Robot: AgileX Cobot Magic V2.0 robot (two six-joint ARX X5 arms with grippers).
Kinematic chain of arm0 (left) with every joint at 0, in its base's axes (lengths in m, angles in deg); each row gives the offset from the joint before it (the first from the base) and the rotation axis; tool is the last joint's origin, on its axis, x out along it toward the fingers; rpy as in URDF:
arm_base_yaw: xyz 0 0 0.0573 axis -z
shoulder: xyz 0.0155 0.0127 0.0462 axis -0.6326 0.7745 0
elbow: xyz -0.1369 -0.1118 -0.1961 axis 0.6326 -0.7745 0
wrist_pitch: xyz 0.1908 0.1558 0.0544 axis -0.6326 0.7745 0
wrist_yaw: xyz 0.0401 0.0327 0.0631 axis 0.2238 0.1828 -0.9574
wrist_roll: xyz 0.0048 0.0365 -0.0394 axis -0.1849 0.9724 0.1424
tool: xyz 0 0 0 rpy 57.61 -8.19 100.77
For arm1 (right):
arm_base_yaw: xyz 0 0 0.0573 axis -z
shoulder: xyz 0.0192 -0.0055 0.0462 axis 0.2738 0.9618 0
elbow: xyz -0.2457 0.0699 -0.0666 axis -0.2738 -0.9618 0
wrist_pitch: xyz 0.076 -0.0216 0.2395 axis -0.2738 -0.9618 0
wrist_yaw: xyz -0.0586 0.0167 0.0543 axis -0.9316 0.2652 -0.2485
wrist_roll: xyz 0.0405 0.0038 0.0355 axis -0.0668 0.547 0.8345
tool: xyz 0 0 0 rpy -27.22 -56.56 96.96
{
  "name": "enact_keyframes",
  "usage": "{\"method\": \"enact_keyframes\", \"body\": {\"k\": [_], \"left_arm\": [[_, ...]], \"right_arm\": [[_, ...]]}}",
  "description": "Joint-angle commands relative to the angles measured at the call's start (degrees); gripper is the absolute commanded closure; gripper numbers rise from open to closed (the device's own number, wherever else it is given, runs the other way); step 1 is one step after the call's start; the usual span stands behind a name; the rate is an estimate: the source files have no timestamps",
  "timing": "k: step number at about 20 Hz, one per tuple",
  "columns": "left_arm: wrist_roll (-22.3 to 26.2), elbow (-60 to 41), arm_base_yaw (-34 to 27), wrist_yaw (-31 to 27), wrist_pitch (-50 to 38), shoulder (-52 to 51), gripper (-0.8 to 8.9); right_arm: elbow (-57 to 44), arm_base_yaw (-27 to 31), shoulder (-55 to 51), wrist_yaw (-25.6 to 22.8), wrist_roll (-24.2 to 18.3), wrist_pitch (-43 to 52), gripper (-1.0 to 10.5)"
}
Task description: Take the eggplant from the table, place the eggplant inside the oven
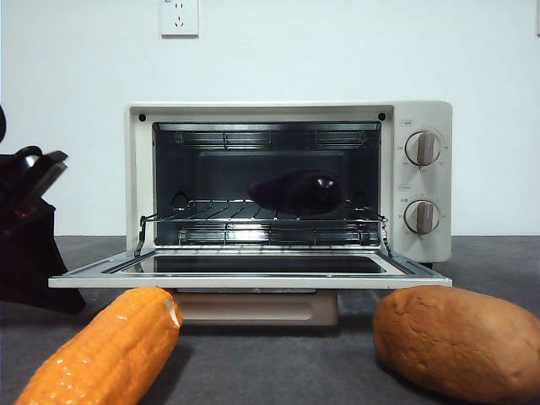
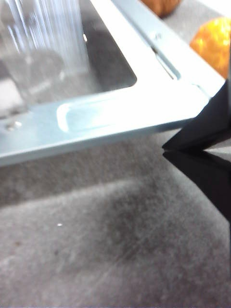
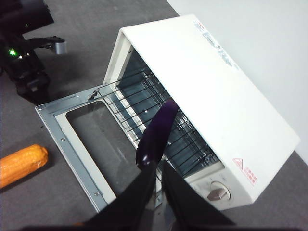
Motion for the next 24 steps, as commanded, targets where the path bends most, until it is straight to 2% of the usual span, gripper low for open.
{"method": "enact_keyframes", "body": {"k": [1,10,15,24], "left_arm": [[1.2,0.2,-0.5,3.3,-1.2,1.1,8.08],[1.2,0.3,-1.8,11.5,-4.5,1.1,8.08],[0.2,0.9,-1.9,14.2,-6.8,1.1,8.08],[-4.6,6.6,-3.0,14.7,-6.8,1.0,8.08]], "right_arm": [[1.3,-0.7,0.0,0.0,2.4,-1.4,9.4],[1.3,-0.7,-0.5,0.0,6.8,-9.9,9.4],[1.3,-0.7,-0.5,0.0,8.4,-11.9,9.4],[1.1,-0.7,-0.5,0.2,9.9,-14.2,9.4]]}}
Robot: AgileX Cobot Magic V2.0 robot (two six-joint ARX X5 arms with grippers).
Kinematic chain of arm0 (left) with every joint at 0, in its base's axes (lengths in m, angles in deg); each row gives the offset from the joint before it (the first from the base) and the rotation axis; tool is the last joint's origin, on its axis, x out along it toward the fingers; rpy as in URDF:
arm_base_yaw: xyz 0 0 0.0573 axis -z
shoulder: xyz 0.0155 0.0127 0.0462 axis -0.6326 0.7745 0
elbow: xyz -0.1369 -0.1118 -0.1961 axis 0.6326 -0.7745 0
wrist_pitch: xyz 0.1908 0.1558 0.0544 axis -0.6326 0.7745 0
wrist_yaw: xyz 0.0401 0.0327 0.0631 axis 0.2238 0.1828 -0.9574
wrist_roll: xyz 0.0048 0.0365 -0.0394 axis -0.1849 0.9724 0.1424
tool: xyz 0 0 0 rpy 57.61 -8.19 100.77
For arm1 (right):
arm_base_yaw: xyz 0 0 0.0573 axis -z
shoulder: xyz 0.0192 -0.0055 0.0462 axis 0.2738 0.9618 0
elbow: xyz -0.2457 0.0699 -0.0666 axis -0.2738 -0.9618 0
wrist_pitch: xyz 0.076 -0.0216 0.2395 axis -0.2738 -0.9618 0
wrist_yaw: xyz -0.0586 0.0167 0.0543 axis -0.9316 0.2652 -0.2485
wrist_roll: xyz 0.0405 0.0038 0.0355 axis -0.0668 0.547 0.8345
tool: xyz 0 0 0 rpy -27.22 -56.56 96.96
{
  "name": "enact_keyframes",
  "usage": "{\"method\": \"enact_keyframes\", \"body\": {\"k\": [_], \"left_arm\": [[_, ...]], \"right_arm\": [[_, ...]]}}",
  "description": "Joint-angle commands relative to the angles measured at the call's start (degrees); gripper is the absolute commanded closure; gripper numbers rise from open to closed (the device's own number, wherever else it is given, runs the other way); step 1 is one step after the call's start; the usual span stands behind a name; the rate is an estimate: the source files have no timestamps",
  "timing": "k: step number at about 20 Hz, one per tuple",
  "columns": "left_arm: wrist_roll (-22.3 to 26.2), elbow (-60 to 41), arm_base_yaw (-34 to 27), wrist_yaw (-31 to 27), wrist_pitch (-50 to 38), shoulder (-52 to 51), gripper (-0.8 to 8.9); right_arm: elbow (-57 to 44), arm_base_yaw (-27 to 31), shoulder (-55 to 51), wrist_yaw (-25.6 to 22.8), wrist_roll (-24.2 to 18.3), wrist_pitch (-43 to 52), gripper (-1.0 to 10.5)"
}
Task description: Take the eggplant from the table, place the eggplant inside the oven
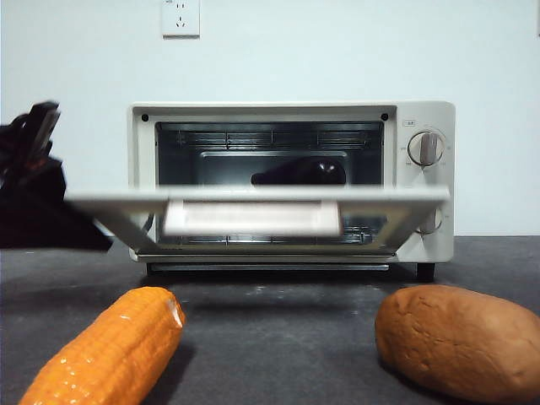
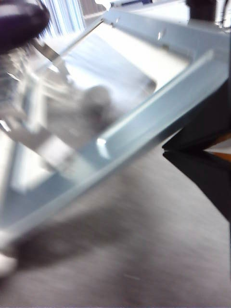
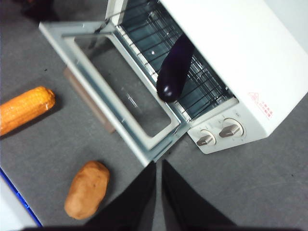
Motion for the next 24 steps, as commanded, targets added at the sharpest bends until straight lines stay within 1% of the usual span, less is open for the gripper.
{"method": "enact_keyframes", "body": {"k": [1,5,8,12,14,16,18,22,24], "left_arm": [[-2.7,4.0,-0.1,2.1,-1.7,0.7,8.08],[-4.6,8.2,-0.4,2.1,-1.7,0.7,8.08],[-6.1,12.2,-0.4,2.1,-1.7,0.7,8.08],[-7.5,17.2,-0.4,1.8,-1.1,-0.3,8.07],[-7.6,18.9,-0.3,0.2,0.6,-2.0,8.08],[-7.5,19.3,-0.2,-3.1,2.1,-4.9,8.07],[-5.7,19.3,0.0,-7.6,4.5,-8.1,8.07],[0.4,19.3,1.0,-19.2,12.7,-16.6,8.08],[4.5,19.0,2.1,-25.0,17.7,-22.2,8.07]], "right_arm": [[1.1,-0.7,0.5,0.0,1.5,0.1,9.4],[0.2,-0.7,0.5,1.7,1.5,0.3,9.4],[-2.9,-0.7,0.5,2.6,1.5,1.9,9.4],[-10.1,-0.5,0.5,2.7,1.5,5.6,9.4],[-14.4,0.2,0.5,2.7,1.5,8.0,9.4],[-19.1,1.7,0.5,2.7,1.4,10.9,9.4],[-23.0,3.8,0.5,2.8,1.4,13.5,9.4],[-30.8,11.2,-0.3,3.0,1.4,19.3,9.4],[-35.7,16.6,-2.6,3.8,1.6,25.9,9.4]]}}
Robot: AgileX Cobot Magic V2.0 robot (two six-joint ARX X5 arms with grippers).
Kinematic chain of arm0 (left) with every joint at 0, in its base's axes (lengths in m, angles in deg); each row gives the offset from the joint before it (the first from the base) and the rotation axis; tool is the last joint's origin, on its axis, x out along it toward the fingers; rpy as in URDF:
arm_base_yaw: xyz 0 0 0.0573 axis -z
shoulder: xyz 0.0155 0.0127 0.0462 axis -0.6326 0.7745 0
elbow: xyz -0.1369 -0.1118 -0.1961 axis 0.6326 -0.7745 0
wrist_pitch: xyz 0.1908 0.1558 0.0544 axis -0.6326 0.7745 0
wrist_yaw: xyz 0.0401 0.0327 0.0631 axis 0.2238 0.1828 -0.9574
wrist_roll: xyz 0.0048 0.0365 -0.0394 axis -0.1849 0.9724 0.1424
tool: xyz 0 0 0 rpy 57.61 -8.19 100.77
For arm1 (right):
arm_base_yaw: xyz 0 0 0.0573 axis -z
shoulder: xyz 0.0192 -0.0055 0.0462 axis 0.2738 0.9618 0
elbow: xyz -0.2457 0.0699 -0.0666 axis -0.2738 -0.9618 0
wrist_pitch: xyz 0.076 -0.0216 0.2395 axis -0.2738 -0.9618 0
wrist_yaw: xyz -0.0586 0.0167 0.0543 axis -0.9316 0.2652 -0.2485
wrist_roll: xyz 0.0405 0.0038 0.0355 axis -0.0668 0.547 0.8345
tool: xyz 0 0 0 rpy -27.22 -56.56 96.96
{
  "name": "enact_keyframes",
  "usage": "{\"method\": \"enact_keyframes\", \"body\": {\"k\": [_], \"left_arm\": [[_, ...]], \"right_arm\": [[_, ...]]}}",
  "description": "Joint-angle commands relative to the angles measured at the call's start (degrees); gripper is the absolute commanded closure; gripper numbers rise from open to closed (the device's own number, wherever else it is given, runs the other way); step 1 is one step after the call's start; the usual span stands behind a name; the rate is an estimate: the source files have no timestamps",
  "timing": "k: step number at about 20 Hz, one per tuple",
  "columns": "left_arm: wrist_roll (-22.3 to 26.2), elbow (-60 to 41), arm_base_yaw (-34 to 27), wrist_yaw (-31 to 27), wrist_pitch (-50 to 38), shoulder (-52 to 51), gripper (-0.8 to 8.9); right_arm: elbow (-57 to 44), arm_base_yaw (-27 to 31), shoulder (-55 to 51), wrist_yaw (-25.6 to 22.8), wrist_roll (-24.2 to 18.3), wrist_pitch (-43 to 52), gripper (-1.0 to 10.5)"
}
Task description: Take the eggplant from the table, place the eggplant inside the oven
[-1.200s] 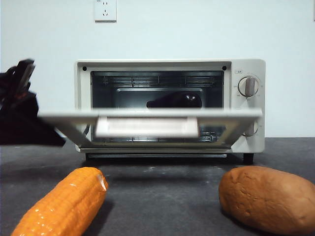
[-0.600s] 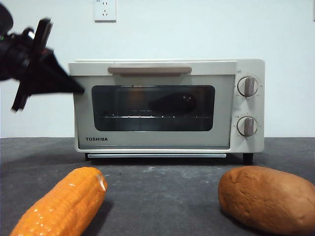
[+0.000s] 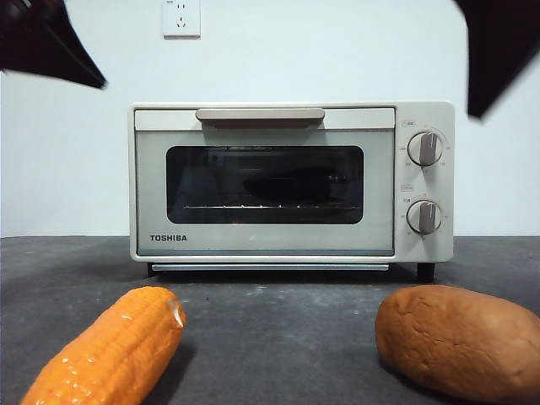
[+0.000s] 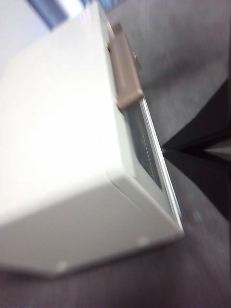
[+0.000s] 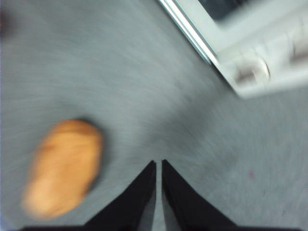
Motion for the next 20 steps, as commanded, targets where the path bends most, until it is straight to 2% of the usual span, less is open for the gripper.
{"method": "enact_keyframes", "body": {"k": [1,4,7,10,13,16,20], "left_arm": [[7.3,0.3,1.7,-7.3,4.7,-6.4,8.07],[7.5,-5.5,3.9,-14.8,4.3,-16.3,8.07],[6.0,-15.5,5.9,-20.6,0.6,-25.2,8.08],[4.8,-26.1,7.2,-23.1,-3.4,-32.1,8.07],[1.7,-31.2,8.0,-24.0,-6.8,-35.0,8.07],[-1.2,-32.0,8.2,-24.2,-6.5,-35.8,8.07],[-1.3,-32.0,8.2,-24.2,-6.7,-35.7,8.08]], "right_arm": [[-5.3,6.2,-3.7,2.3,1.3,9.8,9.4],[-13.6,13.7,-11.5,7.8,3.7,24.6,9.4],[-21.4,18.2,-19.4,8.3,4.1,36.7,9.4],[-28.3,19.8,-24.8,8.0,3.9,44.7,9.4],[-31.7,20.1,-27.1,8.0,3.9,48.9,9.4],[-32.2,20.1,-26.9,8.1,3.8,48.9,9.4],[-32.2,20.1,-27.0,8.0,3.6,49.1,9.4]]}}
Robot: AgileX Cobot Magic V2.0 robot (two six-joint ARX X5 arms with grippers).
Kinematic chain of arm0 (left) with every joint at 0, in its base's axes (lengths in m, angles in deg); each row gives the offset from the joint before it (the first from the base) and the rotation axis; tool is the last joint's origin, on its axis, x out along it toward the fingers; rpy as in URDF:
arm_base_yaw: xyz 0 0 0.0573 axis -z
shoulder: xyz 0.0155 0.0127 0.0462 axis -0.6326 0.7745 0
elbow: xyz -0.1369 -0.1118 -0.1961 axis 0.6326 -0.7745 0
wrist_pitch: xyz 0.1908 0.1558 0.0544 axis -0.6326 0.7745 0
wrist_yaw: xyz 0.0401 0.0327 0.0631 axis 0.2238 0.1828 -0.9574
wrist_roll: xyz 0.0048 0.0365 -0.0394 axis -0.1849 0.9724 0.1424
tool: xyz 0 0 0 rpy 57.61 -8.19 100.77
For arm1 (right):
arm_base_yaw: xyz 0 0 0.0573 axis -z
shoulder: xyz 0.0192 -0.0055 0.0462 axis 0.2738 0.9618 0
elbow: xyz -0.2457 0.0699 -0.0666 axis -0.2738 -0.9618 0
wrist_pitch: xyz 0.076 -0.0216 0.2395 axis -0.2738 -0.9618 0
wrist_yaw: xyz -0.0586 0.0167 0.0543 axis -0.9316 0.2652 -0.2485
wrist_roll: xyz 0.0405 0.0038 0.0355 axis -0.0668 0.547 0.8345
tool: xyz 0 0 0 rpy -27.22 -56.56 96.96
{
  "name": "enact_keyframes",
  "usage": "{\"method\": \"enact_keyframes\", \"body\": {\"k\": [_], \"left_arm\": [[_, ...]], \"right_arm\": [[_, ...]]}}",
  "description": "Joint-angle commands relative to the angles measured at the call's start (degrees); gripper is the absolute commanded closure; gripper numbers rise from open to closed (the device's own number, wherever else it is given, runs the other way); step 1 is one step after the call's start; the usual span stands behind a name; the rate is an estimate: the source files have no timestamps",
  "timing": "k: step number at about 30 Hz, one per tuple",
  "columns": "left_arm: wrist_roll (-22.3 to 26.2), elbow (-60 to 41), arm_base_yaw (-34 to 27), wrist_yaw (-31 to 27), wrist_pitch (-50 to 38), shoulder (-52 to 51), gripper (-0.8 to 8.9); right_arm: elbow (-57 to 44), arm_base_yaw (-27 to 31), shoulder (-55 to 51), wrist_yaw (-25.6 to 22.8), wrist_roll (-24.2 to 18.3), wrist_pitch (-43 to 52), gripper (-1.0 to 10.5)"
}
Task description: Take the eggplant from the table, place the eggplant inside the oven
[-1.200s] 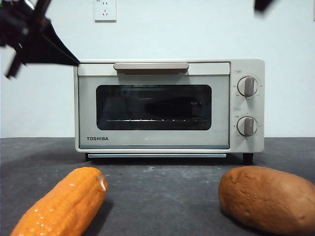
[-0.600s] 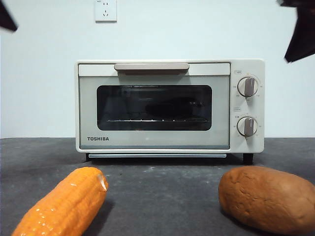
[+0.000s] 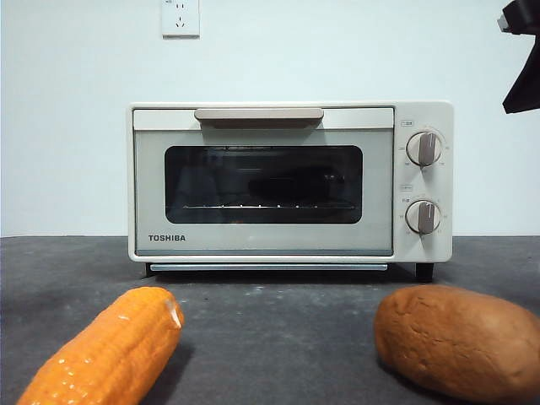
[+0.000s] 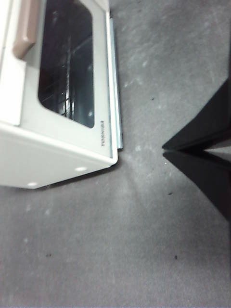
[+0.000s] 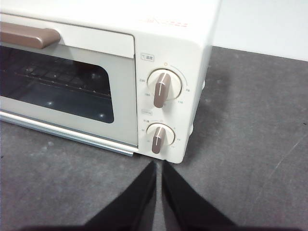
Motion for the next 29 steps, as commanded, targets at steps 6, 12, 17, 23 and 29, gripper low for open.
{"method": "enact_keyframes", "body": {"k": [6,12,17,23,29], "left_arm": [[-1.2,0.6,0.2,-0.1,-0.9,0.3,8.07],[-1.2,0.6,0.2,-0.1,-1.0,0.3,8.07],[1.6,0.5,0.4,-0.3,1.0,-6.6,8.07],[9.7,-2.6,-1.1,-1.2,0.4,-20.0,8.07],[11.5,-10.8,-4.7,-5.2,-2.8,-29.3,8.07]], "right_arm": [[0.1,-0.2,0.2,-0.2,0.4,0.7,9.4],[0.1,-0.2,0.2,-0.2,0.4,0.7,9.4],[0.1,-0.2,0.2,-0.2,0.4,0.7,9.4],[0.1,-0.2,0.2,-0.2,0.4,0.7,9.4],[0.1,-0.2,0.2,-0.2,0.4,0.7,9.4]]}}
